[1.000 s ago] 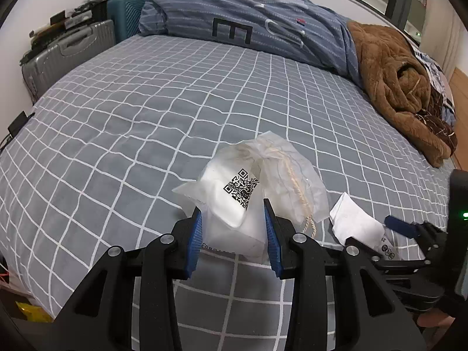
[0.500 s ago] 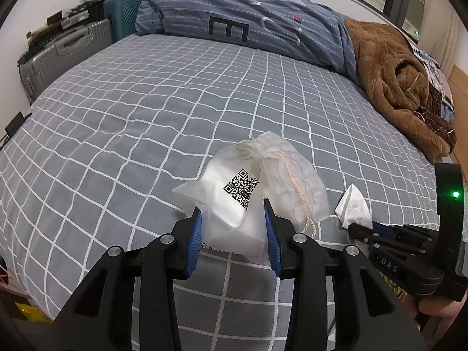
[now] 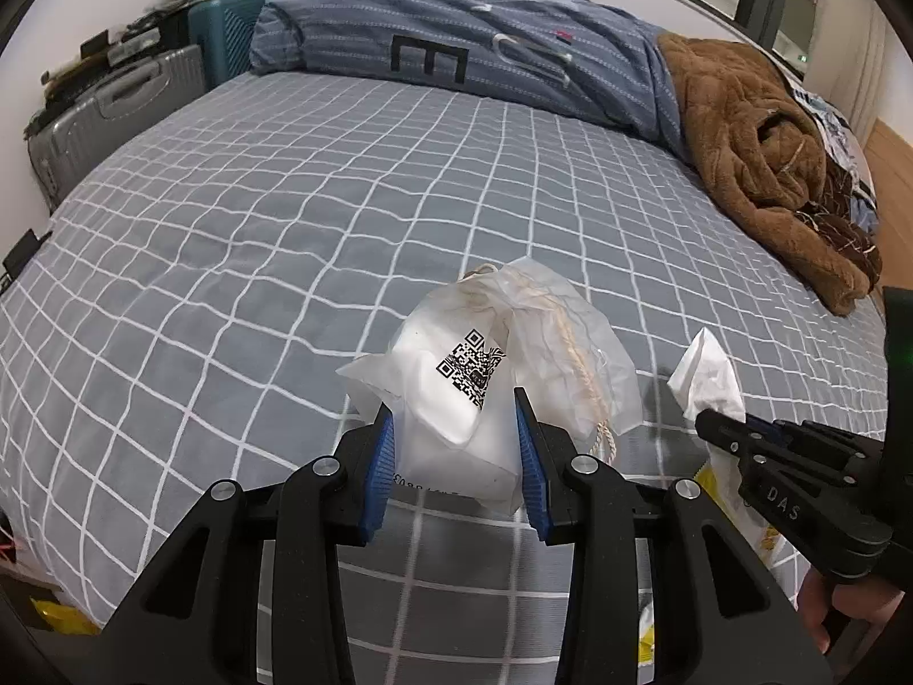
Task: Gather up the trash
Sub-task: 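Lift the white bag and tissue off the bed and carry them over the bin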
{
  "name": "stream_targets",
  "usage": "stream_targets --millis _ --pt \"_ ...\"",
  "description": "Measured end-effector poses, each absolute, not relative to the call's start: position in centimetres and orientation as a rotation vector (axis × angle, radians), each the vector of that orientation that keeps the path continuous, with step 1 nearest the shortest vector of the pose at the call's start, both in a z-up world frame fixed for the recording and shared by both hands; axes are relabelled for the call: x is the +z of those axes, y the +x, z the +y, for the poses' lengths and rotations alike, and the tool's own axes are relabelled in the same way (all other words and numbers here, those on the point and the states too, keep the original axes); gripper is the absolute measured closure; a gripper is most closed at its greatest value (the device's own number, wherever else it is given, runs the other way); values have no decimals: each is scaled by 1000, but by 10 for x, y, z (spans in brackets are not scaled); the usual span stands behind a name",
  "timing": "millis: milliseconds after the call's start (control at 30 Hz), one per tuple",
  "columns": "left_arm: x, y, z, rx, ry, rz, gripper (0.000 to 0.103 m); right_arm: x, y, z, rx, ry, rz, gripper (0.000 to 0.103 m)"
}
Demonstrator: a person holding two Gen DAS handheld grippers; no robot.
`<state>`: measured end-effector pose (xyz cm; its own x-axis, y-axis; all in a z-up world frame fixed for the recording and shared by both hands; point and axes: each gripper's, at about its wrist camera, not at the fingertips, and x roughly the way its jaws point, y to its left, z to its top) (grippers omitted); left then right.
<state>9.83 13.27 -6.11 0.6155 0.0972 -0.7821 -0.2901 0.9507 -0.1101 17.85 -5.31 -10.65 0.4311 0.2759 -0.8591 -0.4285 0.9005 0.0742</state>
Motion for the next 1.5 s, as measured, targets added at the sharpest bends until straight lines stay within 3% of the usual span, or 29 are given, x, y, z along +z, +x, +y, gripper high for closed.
stream_targets --millis 1500 --pt "-27 -26 54 70 -236 853 66 -30 23 -156 344 -84 881 91"
